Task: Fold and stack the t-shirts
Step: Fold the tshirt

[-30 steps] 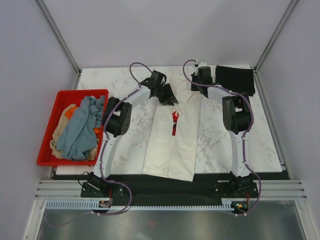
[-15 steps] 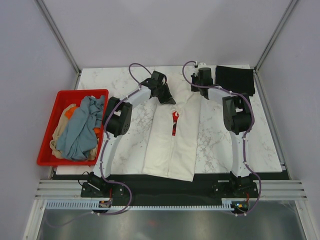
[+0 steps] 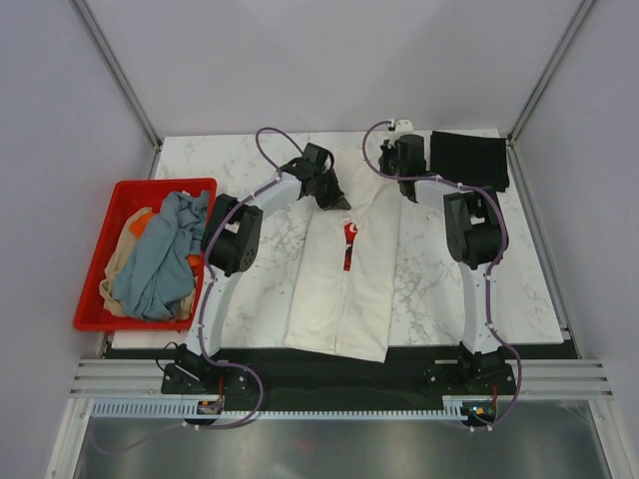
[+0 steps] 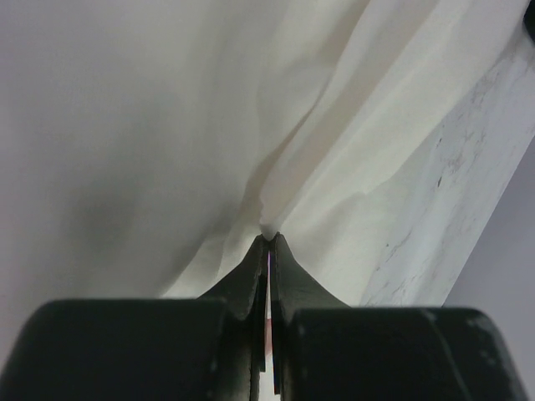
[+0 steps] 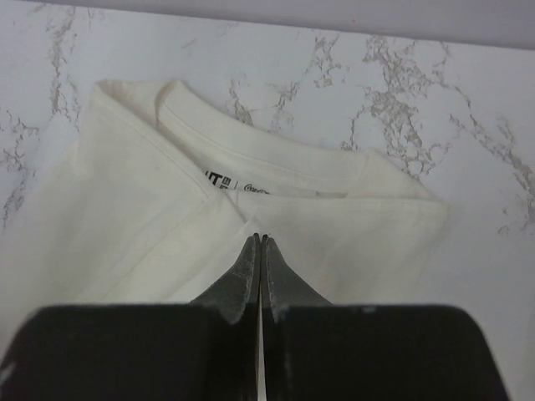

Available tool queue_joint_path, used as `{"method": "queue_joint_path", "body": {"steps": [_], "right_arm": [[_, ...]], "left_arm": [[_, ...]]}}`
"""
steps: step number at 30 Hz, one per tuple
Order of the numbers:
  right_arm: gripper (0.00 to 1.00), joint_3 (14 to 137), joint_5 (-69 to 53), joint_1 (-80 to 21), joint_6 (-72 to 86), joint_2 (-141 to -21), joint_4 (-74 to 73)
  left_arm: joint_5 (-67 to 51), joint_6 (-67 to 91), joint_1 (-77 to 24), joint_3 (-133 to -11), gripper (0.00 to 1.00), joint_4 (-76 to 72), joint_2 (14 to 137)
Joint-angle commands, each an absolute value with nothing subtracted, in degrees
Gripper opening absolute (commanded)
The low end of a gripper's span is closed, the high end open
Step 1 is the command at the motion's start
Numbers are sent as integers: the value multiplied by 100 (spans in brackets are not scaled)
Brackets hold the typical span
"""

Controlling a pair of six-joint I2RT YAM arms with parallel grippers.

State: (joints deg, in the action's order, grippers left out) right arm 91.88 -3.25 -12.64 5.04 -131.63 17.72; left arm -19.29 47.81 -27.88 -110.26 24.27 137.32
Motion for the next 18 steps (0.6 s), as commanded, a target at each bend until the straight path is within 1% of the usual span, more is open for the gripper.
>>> {"method": "queue_joint_path", "body": {"steps": [1, 7, 15, 18], "right_arm": [[0, 9254, -422, -1257, 369, -13025, 2505], [0, 9386, -632, -1257, 378, -13254, 2795], [0, 9764, -896, -1266, 413, -13613, 2646], [1, 10080, -923, -1257, 299, -13780, 2409]], "left_arm": [[-1723, 4966, -2812, -10811, 2, 2338, 13210], [-1705, 4931, -2812, -10740, 2, 2338, 13227], [-1547, 4913, -2804, -10679, 2, 2347, 13236], [-1503, 4896, -2795, -10626, 2, 2347, 13254]]}}
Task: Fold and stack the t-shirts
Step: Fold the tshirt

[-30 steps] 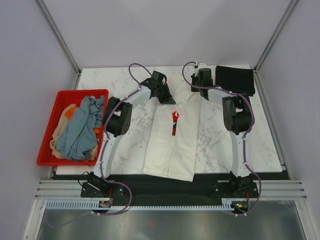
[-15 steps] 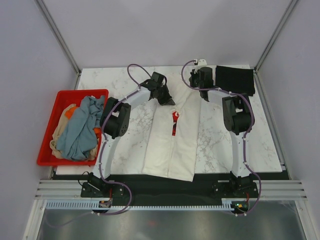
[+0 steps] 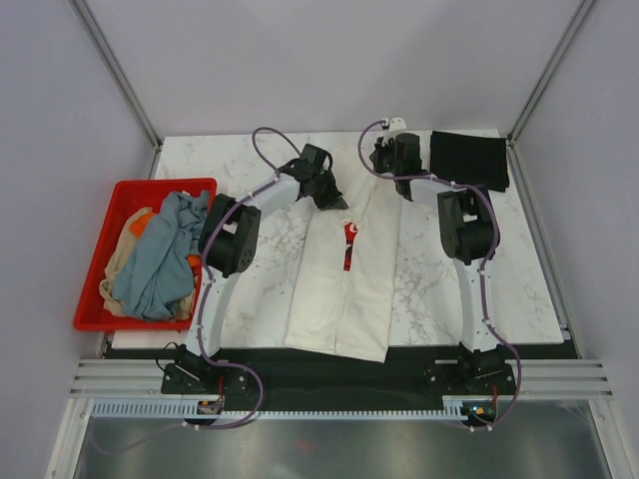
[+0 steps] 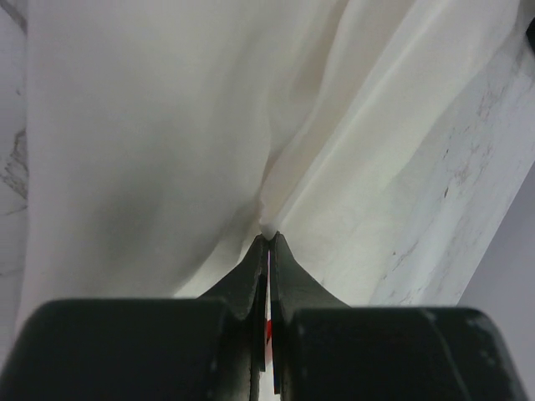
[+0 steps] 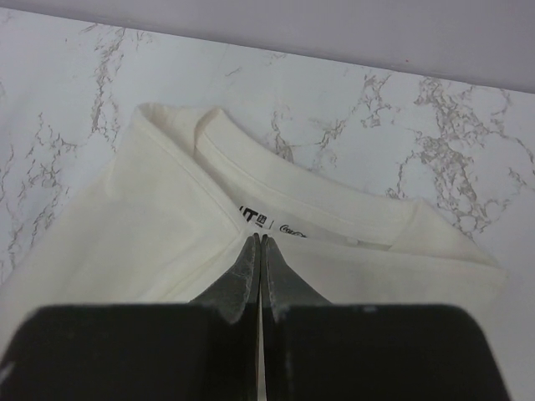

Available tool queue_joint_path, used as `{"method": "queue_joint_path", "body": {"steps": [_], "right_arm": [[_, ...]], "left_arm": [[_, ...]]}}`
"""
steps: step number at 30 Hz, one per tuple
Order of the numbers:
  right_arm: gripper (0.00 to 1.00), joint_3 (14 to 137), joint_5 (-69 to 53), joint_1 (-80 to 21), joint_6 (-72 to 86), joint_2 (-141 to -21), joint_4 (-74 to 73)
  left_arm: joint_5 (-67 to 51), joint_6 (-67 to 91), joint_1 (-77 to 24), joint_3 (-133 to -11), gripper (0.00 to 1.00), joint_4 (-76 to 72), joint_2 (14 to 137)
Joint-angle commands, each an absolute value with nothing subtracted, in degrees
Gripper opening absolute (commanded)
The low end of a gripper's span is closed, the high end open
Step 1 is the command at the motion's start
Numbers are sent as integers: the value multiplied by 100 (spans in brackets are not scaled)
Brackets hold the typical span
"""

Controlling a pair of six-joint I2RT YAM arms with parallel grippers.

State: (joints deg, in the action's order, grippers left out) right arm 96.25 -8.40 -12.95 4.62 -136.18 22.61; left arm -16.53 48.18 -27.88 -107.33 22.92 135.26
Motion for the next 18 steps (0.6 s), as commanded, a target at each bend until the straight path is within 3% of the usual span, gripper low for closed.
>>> {"method": "queue_joint_path", "body": {"steps": [1, 3, 4, 8, 10, 18], "right_arm": [[2, 10264, -914, -1257, 273, -13825, 2347], [6, 10502, -879, -1257, 211, -13947, 2014], [15, 10738, -862, -1257, 176, -13966, 1839], [35, 10820, -326, -1266, 500, -13642, 1257], [45, 10758, -80, -1248, 693, -13351, 1030], [48, 10635, 351, -1125, 2019, -12832, -156]], "left_arm": [[-1477, 4887, -2795, -10617, 2, 2347, 13263], [-1476, 4869, -2777, -10617, 3, 2347, 13280], [-1511, 4860, -2769, -10608, 6, 2347, 13272], [-1354, 4729, -2742, -10494, 33, 2347, 13017], [-1301, 4641, -2733, -10485, 35, 2355, 12842], [-1775, 4439, -2839, -10845, 36, 2329, 12761]]}}
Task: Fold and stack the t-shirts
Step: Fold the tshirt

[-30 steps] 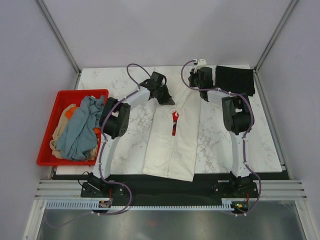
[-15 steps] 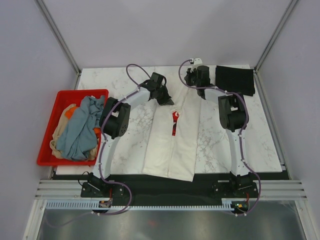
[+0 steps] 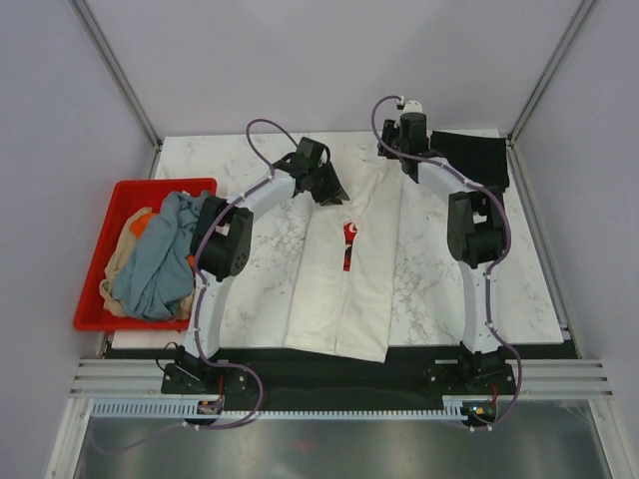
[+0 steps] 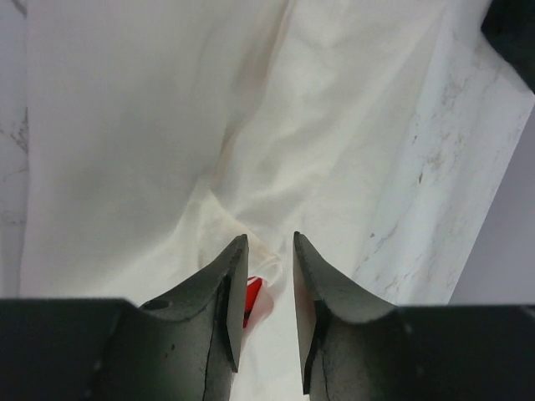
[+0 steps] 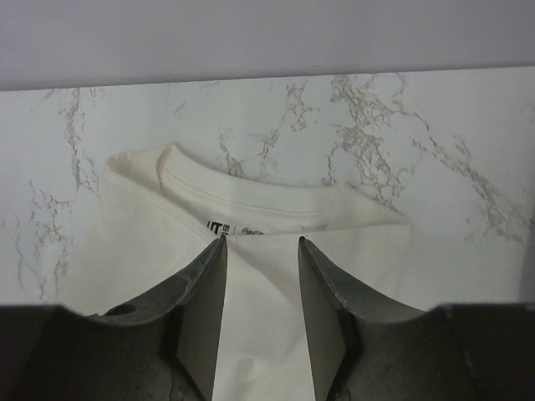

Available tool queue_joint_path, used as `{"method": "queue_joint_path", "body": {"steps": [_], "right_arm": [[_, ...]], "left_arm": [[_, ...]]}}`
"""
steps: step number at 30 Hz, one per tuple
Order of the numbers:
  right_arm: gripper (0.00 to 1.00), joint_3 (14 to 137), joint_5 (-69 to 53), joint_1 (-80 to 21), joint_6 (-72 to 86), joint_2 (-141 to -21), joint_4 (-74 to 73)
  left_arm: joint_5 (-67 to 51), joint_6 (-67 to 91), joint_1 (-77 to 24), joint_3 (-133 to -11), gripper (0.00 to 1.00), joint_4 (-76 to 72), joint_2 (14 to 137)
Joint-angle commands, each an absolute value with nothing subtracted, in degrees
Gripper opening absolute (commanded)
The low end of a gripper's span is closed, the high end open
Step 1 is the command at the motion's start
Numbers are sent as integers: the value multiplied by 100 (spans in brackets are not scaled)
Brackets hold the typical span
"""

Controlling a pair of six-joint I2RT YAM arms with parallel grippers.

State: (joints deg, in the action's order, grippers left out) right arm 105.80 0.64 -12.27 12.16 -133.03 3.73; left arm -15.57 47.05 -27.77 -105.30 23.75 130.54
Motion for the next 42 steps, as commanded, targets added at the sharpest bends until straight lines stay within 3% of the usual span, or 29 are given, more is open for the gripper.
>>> {"method": "queue_joint_path", "body": {"steps": [1, 10, 18, 30, 32, 35, 39, 42], "right_arm": [[48, 10513, 369, -1108, 2195, -12780, -245], [51, 10328, -465, -1002, 3550, -13043, -255], [38, 9765, -914, -923, 3454, -13052, 281], [37, 9650, -1178, -835, 3033, -13210, 483], [33, 9747, -1186, -800, 2980, -13323, 475], [16, 10071, -1257, -730, 2874, -13560, 387], [3, 10213, -1012, -712, 2619, -13658, 149], [0, 10283, -714, -712, 2409, -13711, 123]], "left_arm": [[-1828, 4421, -2856, -10881, 36, 2338, 12797], [-2162, 4289, -3067, -11206, 35, 2294, 13315], [-2188, 4245, -3067, -11180, 35, 2294, 13623], [-2013, 4236, -3067, -11021, 34, 2294, 13808], [-1995, 4228, -3067, -10978, 34, 2294, 13799], [-1978, 4236, -3067, -10899, 34, 2303, 13781], [-1960, 4236, -3067, -10828, 34, 2303, 13764], [-1943, 4228, -3067, -10732, 35, 2303, 13711]]}}
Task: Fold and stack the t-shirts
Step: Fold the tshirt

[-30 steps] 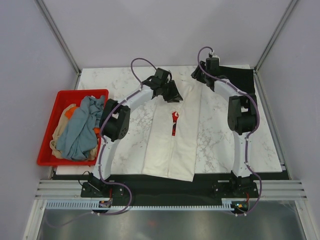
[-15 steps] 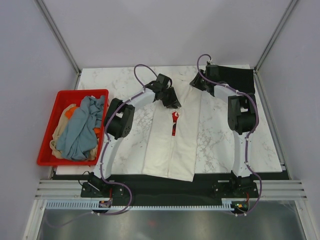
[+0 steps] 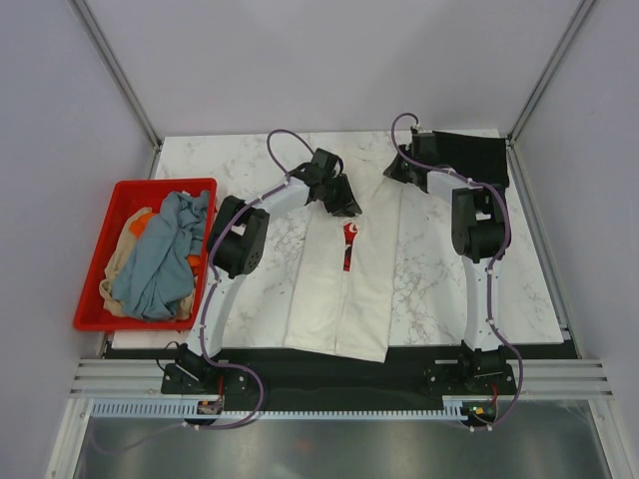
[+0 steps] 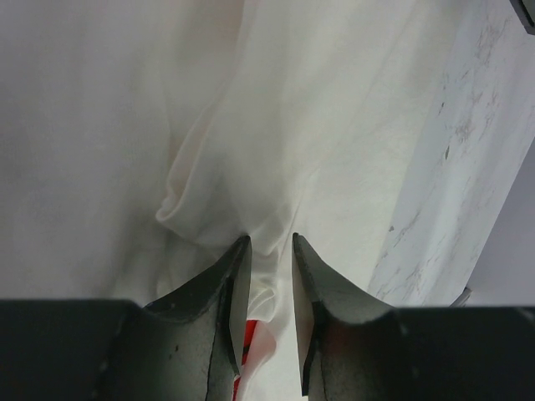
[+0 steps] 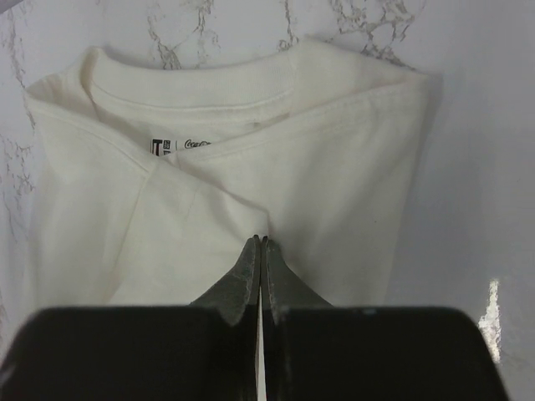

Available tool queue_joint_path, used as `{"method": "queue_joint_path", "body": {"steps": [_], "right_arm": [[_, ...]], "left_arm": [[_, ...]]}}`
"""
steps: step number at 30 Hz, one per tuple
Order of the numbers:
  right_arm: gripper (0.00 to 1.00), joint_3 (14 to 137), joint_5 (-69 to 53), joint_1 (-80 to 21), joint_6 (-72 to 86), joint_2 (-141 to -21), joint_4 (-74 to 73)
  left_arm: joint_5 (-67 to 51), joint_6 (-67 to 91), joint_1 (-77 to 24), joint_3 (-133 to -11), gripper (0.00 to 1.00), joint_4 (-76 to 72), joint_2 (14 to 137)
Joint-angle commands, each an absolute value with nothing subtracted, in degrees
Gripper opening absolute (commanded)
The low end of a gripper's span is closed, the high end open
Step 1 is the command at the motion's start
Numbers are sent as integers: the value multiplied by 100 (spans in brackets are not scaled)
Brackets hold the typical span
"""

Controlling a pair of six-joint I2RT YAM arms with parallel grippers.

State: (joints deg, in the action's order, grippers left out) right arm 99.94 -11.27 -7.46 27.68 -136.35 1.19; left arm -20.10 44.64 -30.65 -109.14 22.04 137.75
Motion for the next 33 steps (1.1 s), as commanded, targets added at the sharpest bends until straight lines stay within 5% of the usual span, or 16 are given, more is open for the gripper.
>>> {"method": "queue_joint_path", "body": {"steps": [1, 8, 18, 28, 33], "right_arm": [[0, 10309, -642, -721, 2347, -13737, 123], [1, 10723, -677, -721, 2136, -13878, 18], [42, 10547, -439, -729, 2232, -12745, -824], [62, 9380, -89, -1072, 3057, -10375, -3056], [67, 7676, -35, -1774, 3471, -8690, -4086]], "left_arm": [[-1908, 4201, -3067, -10705, 35, 2294, 13676], [-1977, 4219, -3067, -10722, 35, 2294, 13623], [-2513, 4316, -2918, -10662, 42, 2311, 12483], [-2998, 3200, -2602, -7591, 52, 2706, 9629], [-3093, 2988, -2487, -5674, 54, 2795, 8457]]}}
